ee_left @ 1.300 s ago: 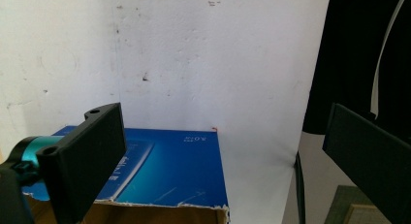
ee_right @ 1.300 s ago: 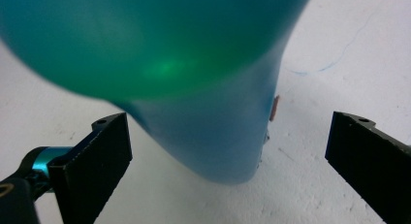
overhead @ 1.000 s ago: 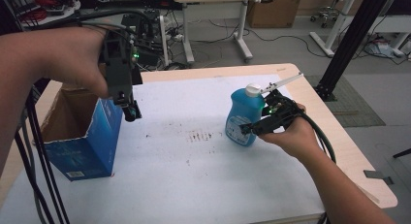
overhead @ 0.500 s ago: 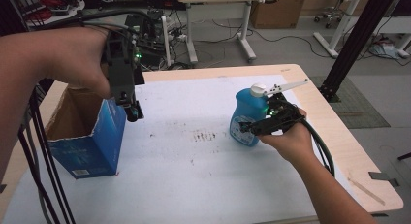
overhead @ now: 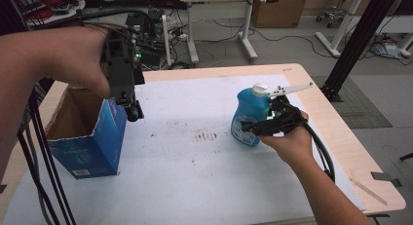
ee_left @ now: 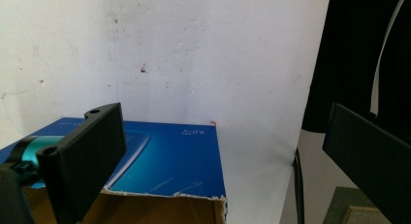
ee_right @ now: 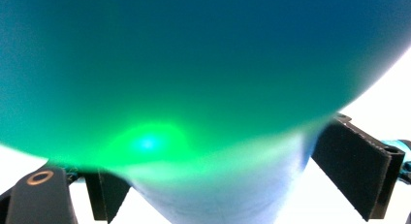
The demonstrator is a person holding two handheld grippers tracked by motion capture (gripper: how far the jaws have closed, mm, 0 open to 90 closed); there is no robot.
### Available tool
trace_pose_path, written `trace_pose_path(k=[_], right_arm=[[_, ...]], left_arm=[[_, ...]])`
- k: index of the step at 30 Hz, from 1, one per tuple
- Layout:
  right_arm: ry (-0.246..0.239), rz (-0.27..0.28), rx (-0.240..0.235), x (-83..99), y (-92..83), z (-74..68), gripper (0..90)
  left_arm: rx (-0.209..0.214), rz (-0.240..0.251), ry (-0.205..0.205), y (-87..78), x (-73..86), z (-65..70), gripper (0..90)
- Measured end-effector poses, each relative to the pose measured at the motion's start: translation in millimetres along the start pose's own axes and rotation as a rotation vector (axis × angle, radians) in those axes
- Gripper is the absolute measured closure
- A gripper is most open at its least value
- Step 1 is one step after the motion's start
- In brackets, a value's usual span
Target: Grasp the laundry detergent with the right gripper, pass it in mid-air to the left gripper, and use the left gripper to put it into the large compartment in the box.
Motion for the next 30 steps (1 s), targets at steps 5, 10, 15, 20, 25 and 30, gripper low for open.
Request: trace_pose_path(k=[5, 10, 15, 20, 25, 30], right_arm=[[0.002, 0.005, 0.003, 1.9, 2.1, -0.3, 15.9], [0.003, 0.022, 0.017, 1.8, 2.7, 0.5, 17.2], [-0.006, 0.03, 0.033, 0.9, 3.1, 1.0, 17.4], [-0.007, 0.043, 0.045, 0.0, 3.7, 1.7, 18.2], [-0.01, 0.054, 0.039, 0.5, 3.1, 1.5, 24.5], [-0.02, 0.055, 0.042, 0.7, 3.3, 1.8, 25.1]], left_arm=[[-0.002, -0.001, 0.001, 0.3, 0.0, 0.0, 1.8], [-0.001, -0.001, -0.004, 0.0, 1.4, 0.3, 1.8], [-0.001, 0.0, -0.006, 0.7, 0.8, 0.1, 1.8], [0.0, 0.0, -0.005, 0.9, -0.5, 0.2, 1.7], [0.0, -0.006, -0.003, 1.3, -0.2, -0.5, 1.8], [0.0, -0.001, -0.007, 1.5, -0.1, -0.3, 1.8]])
Point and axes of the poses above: each handheld gripper's, and its own axes: y roughly forward along the jaws, x roughly out of its underside, z roughly to its right, the point moved 8 cm from there along y, roughly forward along the jaws, and after that the axes turned 5 degrees about y, right-handed, at the moved point
